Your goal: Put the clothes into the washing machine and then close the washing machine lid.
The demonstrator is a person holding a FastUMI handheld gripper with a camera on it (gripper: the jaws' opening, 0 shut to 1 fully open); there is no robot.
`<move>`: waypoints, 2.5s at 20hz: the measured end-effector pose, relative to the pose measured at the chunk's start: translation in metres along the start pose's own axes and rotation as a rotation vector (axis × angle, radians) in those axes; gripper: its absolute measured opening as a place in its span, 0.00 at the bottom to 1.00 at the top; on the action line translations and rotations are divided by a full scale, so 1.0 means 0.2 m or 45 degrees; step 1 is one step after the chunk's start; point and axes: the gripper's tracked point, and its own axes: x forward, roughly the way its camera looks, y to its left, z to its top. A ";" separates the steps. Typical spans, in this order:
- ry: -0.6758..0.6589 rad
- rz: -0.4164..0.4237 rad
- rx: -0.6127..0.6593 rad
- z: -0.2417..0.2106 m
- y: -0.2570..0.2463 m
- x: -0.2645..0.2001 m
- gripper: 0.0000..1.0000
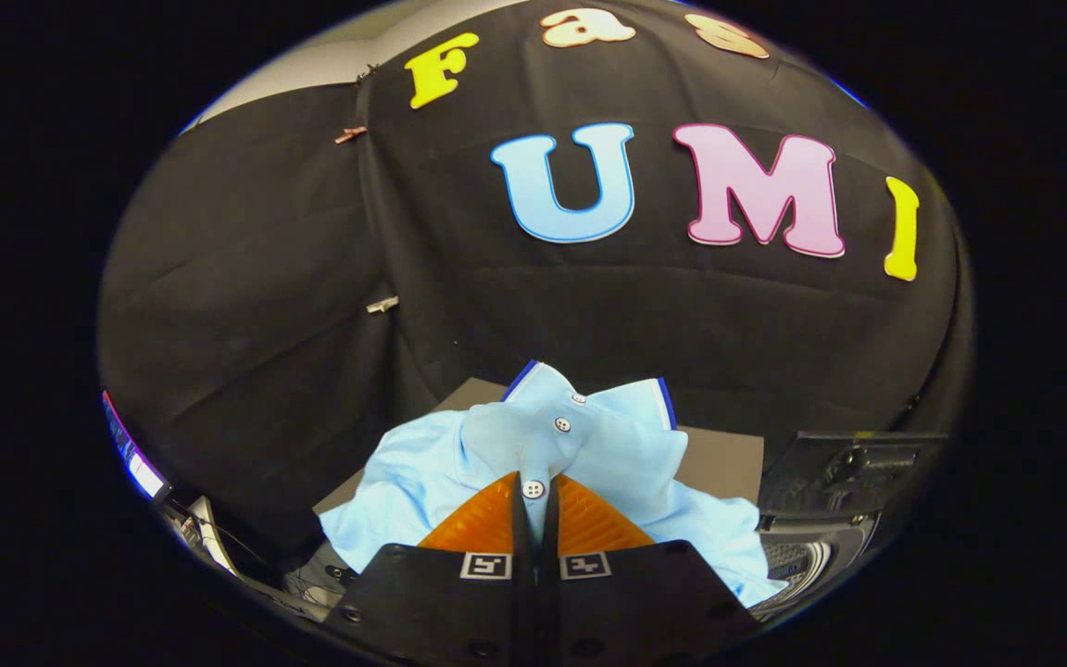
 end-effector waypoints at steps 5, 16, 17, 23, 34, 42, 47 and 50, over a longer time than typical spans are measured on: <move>-0.018 0.126 0.037 0.09 -0.21 -0.16 0.04; -0.040 0.155 0.057 0.10 -0.85 -0.61 0.04; -0.046 0.139 0.066 0.10 -0.91 -0.64 0.04; -0.075 0.008 0.135 0.11 -1.32 -0.84 0.04; -0.055 -0.134 0.055 0.02 -1.61 -0.95 0.04; 0.072 -0.162 0.077 -0.23 -1.67 -0.81 0.04; 0.153 -0.183 0.088 -0.42 -1.71 -0.72 0.04; 0.189 -0.191 0.104 -0.51 -1.73 -0.68 0.04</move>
